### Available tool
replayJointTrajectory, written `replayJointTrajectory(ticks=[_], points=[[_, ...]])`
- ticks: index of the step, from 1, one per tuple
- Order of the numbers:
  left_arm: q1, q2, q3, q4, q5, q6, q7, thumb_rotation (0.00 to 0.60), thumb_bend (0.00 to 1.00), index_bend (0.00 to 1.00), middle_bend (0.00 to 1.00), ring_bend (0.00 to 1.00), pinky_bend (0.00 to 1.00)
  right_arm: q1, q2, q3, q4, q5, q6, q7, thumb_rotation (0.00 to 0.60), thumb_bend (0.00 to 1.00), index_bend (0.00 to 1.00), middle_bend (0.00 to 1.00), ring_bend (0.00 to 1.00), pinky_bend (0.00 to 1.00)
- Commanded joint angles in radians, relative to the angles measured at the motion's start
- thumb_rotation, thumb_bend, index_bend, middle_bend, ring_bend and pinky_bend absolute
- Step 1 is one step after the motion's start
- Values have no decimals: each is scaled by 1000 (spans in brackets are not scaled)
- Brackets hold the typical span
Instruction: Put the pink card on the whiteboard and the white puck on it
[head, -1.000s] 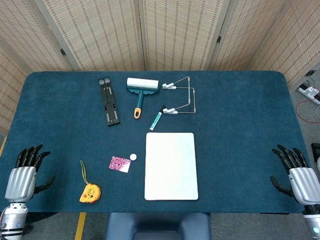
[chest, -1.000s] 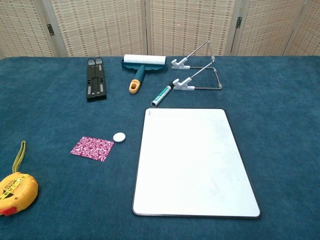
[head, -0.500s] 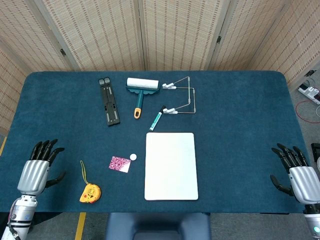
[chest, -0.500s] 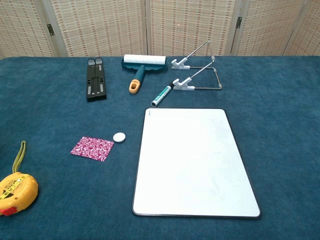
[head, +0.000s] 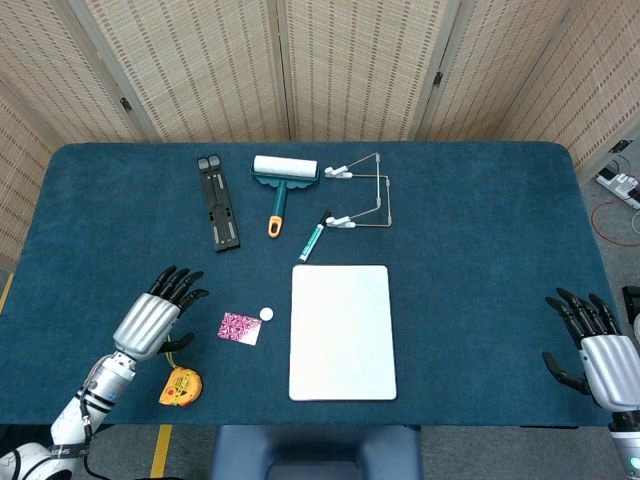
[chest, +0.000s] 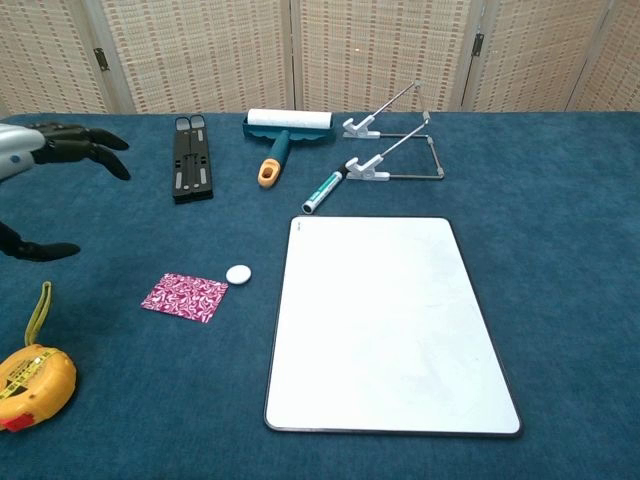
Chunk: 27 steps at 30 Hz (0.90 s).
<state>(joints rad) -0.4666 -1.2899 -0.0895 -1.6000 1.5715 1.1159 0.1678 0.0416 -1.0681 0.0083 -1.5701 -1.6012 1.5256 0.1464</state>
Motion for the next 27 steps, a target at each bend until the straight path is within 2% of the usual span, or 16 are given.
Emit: replayJointTrajectory(ticks=[1,7,12,17,27], points=[[-68,-33,-5,31,-29,-96,25,600,305,236,100,63,0,-2,0,0,0,3,2,0,600,368,115,103,116,0],[-123,-60,-3,30,-100,-199,107,600,299,194,78,35,0,-6,-1,1,4,11,3,6,600,367,115,103,116,0],[-154,-100,-5,49,-158,-244,146,600,299,247,78,35,0,-4,-3,3,10,15,-3,11,600,368,115,103,117,0],[-177,-129,-2,67,-202,-273,186,600,301,285,78,35,0,-2,-5,4,17,17,-7,16,600,368,115,103,117,0],[-215,-160,0,66,-306,-300,278,600,300,282,78,35,0,-4,-8,5,32,24,-10,31,600,367,115,103,117,0]])
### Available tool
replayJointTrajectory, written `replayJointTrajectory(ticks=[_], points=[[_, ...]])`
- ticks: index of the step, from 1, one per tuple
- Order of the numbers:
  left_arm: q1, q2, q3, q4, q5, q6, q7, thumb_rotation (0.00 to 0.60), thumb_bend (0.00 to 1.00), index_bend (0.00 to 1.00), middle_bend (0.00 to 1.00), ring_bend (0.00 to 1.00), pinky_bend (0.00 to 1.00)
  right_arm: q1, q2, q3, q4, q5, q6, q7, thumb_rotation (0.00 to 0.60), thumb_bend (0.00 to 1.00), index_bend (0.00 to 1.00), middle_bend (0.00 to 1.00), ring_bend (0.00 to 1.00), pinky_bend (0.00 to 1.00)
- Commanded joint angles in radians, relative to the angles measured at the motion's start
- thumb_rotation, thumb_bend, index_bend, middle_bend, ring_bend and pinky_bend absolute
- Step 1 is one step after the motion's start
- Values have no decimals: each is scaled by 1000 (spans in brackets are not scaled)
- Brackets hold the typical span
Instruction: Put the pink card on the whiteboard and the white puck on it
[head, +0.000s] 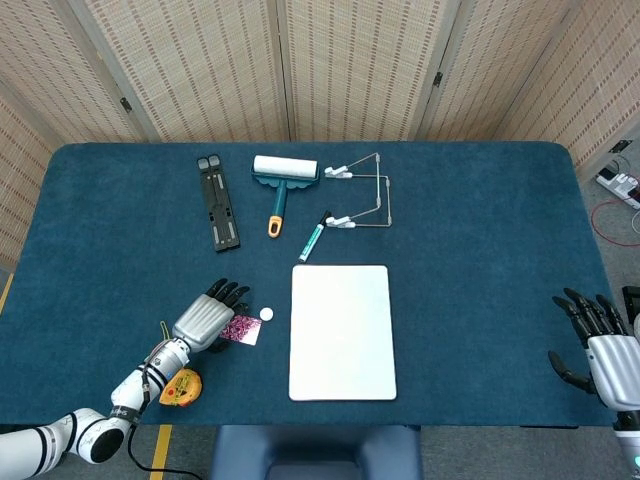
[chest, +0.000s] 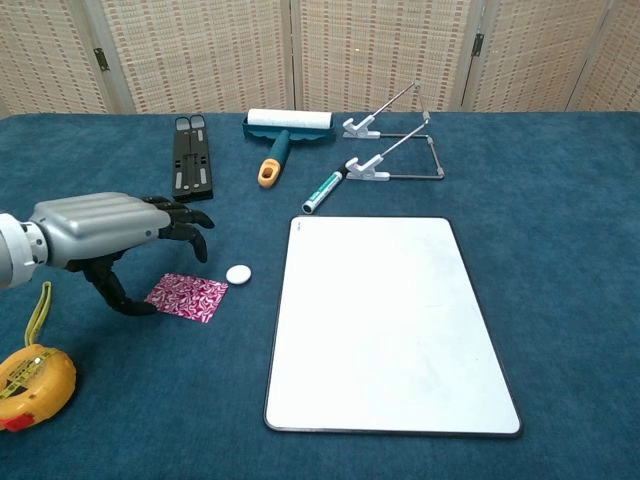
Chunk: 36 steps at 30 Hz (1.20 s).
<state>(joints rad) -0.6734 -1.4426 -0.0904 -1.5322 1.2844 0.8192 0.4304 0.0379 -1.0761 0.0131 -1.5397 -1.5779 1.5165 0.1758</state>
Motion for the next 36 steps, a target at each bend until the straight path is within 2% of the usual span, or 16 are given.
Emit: replayJointTrajectory(ticks=[1,18,36], points=[[-12,-12,2,-1,-29,-4,23,600,300,284,78,35,0,0,-1,0,3,1,-1,3,600,367,115,103,117,0],[-49,-44,20,18,-140,1,86,600,315,325,78,35,0,3,-6,2,23,9,-12,20,600,368,115,103,117,0],[-62,-62,39,33,-154,20,64,600,319,396,78,41,0,4,-10,3,29,13,-18,26,600,367,115,103,117,0]])
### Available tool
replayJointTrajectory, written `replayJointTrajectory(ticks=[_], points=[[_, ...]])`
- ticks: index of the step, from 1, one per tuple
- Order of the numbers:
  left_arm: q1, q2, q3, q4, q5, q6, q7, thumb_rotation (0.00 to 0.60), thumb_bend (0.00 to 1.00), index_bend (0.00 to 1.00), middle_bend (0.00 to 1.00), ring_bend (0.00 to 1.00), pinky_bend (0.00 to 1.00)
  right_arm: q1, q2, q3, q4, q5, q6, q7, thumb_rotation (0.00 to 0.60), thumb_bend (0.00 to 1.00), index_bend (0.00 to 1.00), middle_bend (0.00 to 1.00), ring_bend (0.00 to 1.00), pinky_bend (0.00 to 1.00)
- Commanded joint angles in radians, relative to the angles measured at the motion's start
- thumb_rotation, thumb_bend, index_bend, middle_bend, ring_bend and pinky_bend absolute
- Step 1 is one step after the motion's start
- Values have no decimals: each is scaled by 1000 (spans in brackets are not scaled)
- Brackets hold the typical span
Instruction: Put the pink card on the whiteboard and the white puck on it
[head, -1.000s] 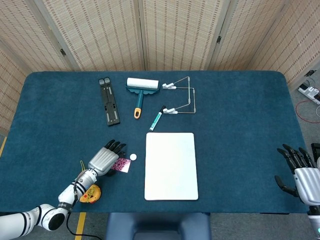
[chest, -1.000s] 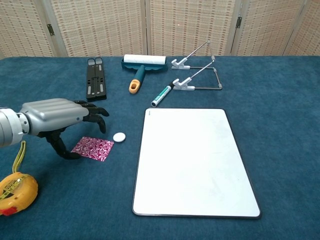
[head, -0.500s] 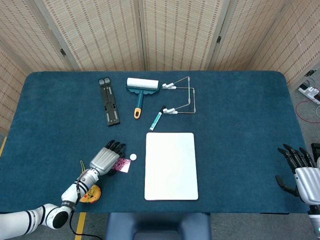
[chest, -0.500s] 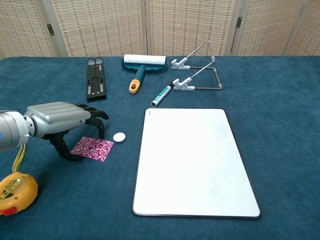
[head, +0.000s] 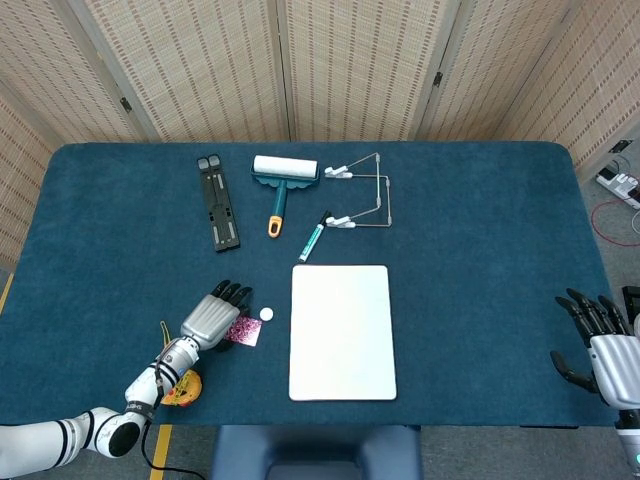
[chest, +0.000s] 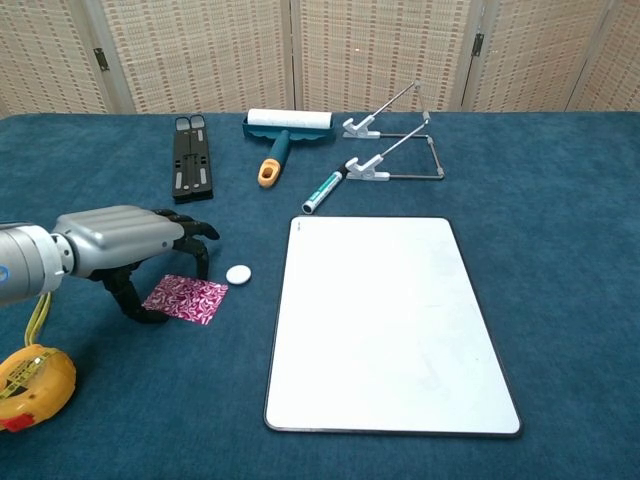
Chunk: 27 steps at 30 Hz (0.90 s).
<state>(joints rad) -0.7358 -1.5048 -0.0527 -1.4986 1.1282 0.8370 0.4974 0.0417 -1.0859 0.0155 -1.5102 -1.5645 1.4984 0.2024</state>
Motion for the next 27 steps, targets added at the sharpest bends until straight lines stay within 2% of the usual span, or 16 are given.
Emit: replayJointTrajectory(ticks=[1,15,23,27], points=[[0,0,3,-1,4,5,-4,600,318,399,78,42,0,1,0,0,0,0,0,-1,600,367,115,103,117,0],[-11,60,-22,-113,59,63,-28,600,318,403,78,43,0,2,0,-1,-1,0,-4,-3,600,367,115,103,118,0],[-65,18,-47,-165,65,51,22,600,318,403,78,43,0,-6,5,-4,-4,0,5,-4,600,367,115,103,118,0],[-102,-22,-64,-167,36,37,69,600,318,402,78,43,0,-12,7,-5,-4,0,12,-4,600,368,115,103,118,0]])
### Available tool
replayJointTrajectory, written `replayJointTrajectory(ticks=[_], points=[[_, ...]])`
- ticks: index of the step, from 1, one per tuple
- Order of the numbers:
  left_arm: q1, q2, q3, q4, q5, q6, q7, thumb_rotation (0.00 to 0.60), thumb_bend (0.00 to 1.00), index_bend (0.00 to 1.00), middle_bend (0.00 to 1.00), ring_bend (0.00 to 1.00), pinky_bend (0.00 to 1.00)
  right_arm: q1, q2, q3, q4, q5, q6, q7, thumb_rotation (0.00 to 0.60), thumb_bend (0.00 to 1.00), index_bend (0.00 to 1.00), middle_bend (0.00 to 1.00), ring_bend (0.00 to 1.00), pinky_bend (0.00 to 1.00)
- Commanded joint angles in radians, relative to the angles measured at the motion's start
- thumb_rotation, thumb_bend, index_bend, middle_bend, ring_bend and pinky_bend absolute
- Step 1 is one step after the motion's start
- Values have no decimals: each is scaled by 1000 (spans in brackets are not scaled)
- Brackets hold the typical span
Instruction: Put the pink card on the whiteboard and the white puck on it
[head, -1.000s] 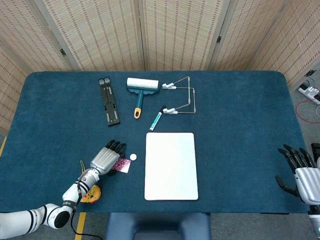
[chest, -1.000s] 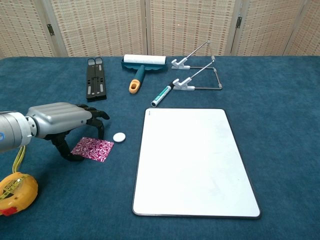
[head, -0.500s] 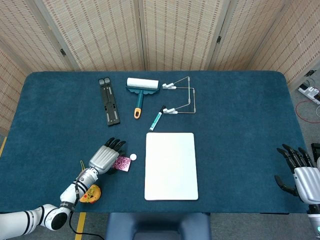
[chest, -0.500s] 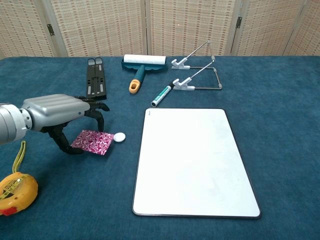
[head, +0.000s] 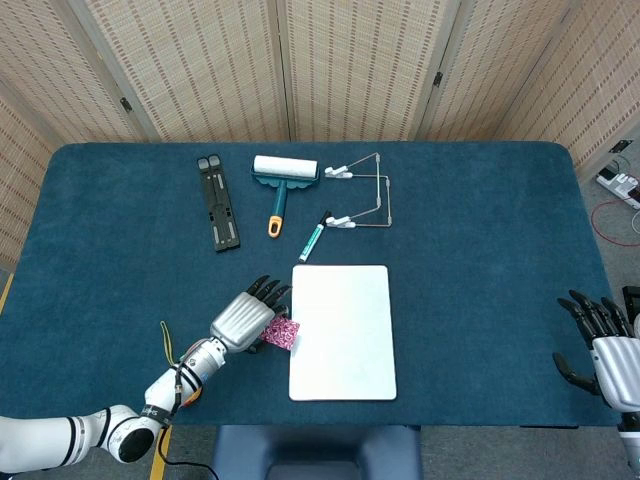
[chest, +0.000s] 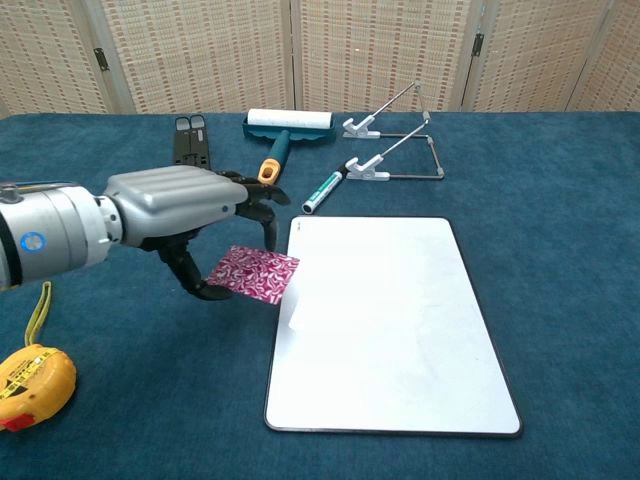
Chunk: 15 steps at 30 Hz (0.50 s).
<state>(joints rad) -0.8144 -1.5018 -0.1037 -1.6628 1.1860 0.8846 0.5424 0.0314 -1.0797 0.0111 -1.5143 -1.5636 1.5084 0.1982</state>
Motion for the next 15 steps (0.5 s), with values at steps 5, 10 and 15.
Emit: replayJointTrajectory(ticks=[5,10,15], points=[[-73,-89,-38,21,-86,-30,73,600,319,401,78,43,0,-6,1,-2,0,-1,7,1,600,368,115,103,118,0],[-122,-154,-53,46,-137,-30,126,600,318,397,78,43,0,-8,2,-1,0,-1,9,1,600,368,115,103,119,0],[-172,-213,-64,79,-212,-41,180,600,318,380,78,42,0,-8,5,-1,-2,-1,7,1,600,367,115,103,119,0]])
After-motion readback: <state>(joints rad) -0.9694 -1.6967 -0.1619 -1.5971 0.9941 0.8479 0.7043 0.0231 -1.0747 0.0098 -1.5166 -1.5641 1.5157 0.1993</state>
